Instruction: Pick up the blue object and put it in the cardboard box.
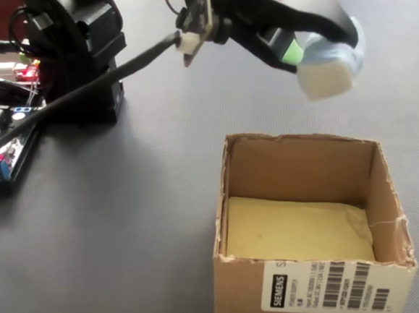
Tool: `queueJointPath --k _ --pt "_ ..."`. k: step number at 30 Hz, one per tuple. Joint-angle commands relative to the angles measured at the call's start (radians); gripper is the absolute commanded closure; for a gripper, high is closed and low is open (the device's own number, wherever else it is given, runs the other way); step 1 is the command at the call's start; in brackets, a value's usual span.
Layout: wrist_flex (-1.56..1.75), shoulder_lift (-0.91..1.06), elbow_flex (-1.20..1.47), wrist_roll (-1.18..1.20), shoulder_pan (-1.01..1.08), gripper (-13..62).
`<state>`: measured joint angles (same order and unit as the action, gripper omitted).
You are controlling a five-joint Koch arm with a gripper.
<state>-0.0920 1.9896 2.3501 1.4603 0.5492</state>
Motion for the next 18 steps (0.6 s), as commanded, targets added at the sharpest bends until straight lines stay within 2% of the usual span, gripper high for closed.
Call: queueJointPath --k 1,12,13,14,15,18 --pt "0.092 0.005 -0.112 -0.002 0.015 43.1" --pt "0.046 -0.127 -0.199 0.0 0.209 43.0" --pt "0.02 -0.14 -0.204 0.002 0.216 40.0" --pt "-0.092 -0.143 -0.222 0.008 0.227 31.7" --pt "-0.095 -0.143 -0.219 0.008 0.229 31.0" --pt "-0.146 -0.143 -0.227 0.014 0.229 21.9"
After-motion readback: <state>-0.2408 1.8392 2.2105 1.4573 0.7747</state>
